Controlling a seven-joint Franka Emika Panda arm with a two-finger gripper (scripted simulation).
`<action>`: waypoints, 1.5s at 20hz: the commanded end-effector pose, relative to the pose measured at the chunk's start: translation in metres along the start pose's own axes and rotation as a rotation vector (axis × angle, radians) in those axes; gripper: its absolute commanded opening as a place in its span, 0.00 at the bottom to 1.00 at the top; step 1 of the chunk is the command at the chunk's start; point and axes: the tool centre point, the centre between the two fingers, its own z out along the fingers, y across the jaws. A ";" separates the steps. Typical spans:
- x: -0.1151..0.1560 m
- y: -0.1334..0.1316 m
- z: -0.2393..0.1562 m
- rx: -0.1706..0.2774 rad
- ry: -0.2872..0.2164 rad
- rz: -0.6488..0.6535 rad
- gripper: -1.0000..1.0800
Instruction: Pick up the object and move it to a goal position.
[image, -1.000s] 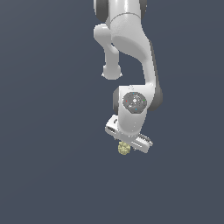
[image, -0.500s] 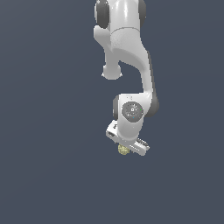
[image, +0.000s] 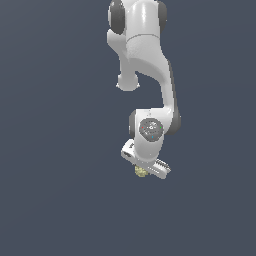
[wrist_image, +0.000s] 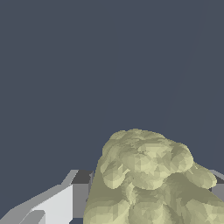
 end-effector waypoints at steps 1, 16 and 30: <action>0.000 0.000 0.000 0.000 0.000 0.000 0.00; -0.011 0.004 -0.013 0.000 0.000 0.000 0.00; -0.068 0.025 -0.080 0.000 0.000 0.000 0.00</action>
